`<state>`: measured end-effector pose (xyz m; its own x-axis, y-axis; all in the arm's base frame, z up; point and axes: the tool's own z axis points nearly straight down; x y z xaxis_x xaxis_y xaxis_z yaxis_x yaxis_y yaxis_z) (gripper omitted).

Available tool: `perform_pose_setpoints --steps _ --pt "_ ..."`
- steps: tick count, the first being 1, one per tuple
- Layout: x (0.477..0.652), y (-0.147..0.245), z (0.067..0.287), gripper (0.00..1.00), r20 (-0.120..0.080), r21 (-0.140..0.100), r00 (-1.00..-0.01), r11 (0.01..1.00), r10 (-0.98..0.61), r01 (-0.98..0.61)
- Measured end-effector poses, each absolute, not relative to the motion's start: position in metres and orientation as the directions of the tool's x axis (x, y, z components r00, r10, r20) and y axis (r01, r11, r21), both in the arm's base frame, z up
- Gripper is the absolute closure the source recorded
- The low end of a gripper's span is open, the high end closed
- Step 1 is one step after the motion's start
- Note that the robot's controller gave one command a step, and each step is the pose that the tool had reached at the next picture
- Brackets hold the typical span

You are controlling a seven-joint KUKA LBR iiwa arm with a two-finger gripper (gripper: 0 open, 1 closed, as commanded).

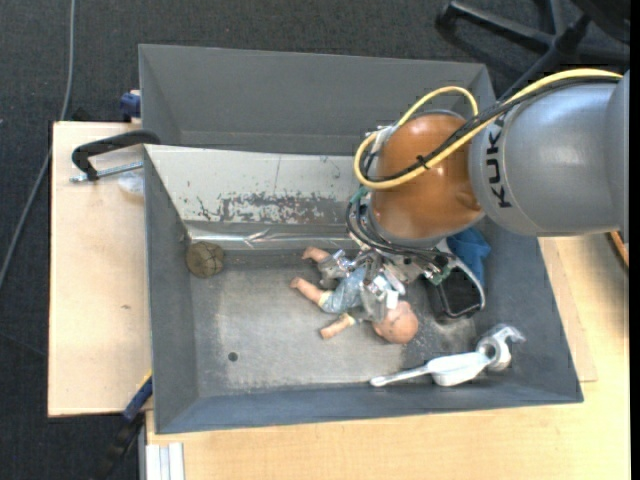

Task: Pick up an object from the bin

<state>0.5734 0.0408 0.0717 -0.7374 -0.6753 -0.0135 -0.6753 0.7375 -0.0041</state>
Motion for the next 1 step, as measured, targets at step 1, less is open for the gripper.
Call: perform_pose_setpoints --steps 1 --pt "0.5734 0.0409 0.0717 1.00 -0.014 -0.004 -0.737 0.737 -0.675 -0.675"
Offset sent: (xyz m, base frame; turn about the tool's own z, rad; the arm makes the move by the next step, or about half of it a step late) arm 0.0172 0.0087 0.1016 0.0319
